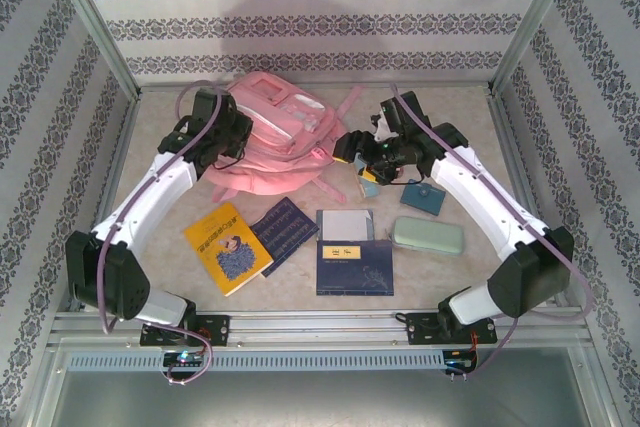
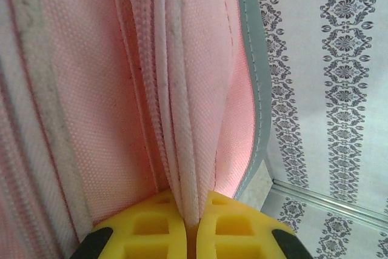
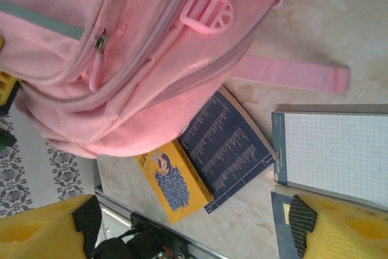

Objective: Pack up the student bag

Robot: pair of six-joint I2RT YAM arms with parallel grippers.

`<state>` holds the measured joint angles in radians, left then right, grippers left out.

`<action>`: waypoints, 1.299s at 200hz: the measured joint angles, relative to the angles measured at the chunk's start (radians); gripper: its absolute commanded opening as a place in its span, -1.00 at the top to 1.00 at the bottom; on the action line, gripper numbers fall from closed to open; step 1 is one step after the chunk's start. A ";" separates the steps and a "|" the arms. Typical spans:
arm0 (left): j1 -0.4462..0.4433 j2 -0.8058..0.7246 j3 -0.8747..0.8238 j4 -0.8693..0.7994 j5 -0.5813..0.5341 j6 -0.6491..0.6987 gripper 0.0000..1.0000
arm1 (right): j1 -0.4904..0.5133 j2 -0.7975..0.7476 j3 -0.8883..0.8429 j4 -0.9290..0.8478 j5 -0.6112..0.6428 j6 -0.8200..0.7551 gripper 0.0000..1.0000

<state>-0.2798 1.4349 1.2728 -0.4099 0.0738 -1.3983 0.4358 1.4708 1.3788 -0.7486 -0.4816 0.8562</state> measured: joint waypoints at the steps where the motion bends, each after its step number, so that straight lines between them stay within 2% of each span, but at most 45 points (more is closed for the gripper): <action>1: -0.002 -0.002 -0.003 0.000 -0.001 -0.002 1.00 | 0.001 0.001 0.000 0.001 0.000 0.001 -0.76; 26: -0.016 -0.018 -0.053 -0.004 -0.007 -0.034 1.00 | 0.023 0.037 -0.003 0.056 -0.011 0.041 -0.83; 65: -0.024 -0.039 -0.122 -0.010 0.004 -0.066 1.00 | 0.067 0.119 0.001 0.119 -0.022 0.063 -0.72; 79: -0.026 -0.039 -0.119 -0.013 0.013 -0.060 1.00 | 0.081 0.163 0.051 0.091 -0.013 0.004 -0.72; 108: -0.027 -0.039 -0.080 -0.047 0.042 -0.022 1.00 | 0.133 0.267 0.254 0.019 0.080 -0.243 -0.71; 136: -0.027 -0.039 -0.029 -0.083 0.073 0.036 1.00 | 0.144 0.245 0.241 0.029 0.111 -0.367 -0.60; 161: -0.027 -0.037 0.025 -0.135 0.096 0.076 1.00 | 0.089 0.227 0.199 0.035 0.117 -0.351 -0.56; 193: -0.028 -0.037 0.012 -0.127 0.124 0.066 1.00 | 0.043 0.193 0.115 0.044 0.132 -0.231 -0.57; 222: -0.040 -0.036 -0.032 -0.106 0.128 0.039 1.00 | 0.037 0.140 -0.039 0.057 0.137 -0.111 -0.32; 247: -0.059 -0.050 -0.131 -0.045 0.117 -0.010 1.00 | 0.038 0.162 -0.100 0.057 0.137 -0.042 0.15; 260: -0.072 -0.057 -0.174 -0.034 0.108 -0.032 1.00 | 0.038 0.200 -0.098 0.069 0.134 -0.010 0.22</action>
<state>-0.3515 1.3777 1.0985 -0.4438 0.1818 -1.4303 0.4736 1.6703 1.2808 -0.6800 -0.3481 0.8463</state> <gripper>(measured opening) 0.073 0.423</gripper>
